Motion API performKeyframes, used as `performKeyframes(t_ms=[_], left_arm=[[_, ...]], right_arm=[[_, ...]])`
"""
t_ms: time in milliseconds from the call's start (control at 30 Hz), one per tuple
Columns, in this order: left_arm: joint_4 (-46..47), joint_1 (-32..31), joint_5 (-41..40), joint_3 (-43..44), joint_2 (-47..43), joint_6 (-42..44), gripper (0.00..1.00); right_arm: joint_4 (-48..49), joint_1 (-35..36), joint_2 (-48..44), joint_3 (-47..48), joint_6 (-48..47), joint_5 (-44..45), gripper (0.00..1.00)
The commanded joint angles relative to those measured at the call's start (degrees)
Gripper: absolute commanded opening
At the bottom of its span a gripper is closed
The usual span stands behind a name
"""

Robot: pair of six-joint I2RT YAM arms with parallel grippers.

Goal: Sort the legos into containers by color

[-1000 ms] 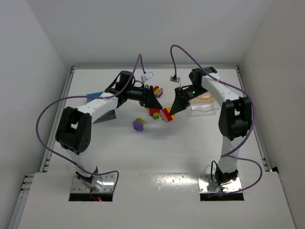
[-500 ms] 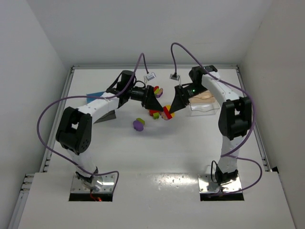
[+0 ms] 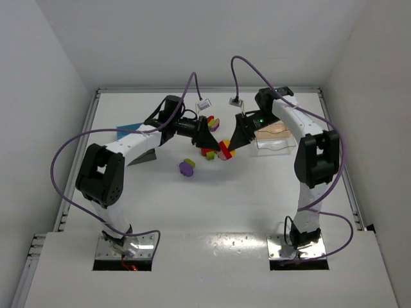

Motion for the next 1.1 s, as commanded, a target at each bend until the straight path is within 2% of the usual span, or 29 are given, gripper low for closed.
performKeyframes(t_ms=[0, 167, 467, 533, 567, 667, 700, 800, 933, 1067], left_arm=[[-3.88, -0.47, 0.65, 0.02, 0.17, 5.87, 0.11], [-5.99, -0.47, -0.40, -1.74, -1.06, 8.59, 0.04], [-9.07, -0.47, -2.69, -2.26, -2.11, 11.76, 0.01], [-9.07, -0.47, -3.22, -2.79, -2.11, 12.28, 0.01], [-9.07, 0.14, -5.05, -2.79, -2.11, 12.29, 0.01], [-9.07, 0.67, -10.31, -2.79, -3.95, 12.81, 0.01], [-9.07, 0.67, -12.34, -2.79, -3.96, 12.82, 0.01], [-9.07, 0.67, -20.07, -3.32, -6.68, 12.82, 0.01], [-9.07, 0.67, -28.08, -3.32, -8.09, 12.82, 0.01], [-9.07, 0.67, -29.50, -2.79, -8.09, 12.29, 0.01]], right_arm=[[-2.51, -2.49, 0.23, 3.04, -0.38, -3.27, 0.00], [-2.51, -5.56, 0.23, 3.04, -0.38, -2.74, 0.00], [-1.98, -9.43, -0.30, 2.52, 0.15, -0.82, 0.00], [0.73, -10.14, 0.39, 3.30, 2.68, 1.98, 0.00], [5.01, -11.53, 0.40, 4.44, 7.31, 3.48, 0.00], [14.77, -12.42, -0.38, 5.77, 17.51, 14.71, 0.00], [22.37, -13.12, -1.09, 5.77, 24.16, 18.75, 0.00], [34.00, -14.35, -3.38, 4.01, 31.67, 39.98, 0.00], [33.71, -14.36, 0.21, 7.60, 31.18, 50.68, 0.00], [37.56, -15.06, 1.54, 5.51, 30.64, 55.79, 0.01]])
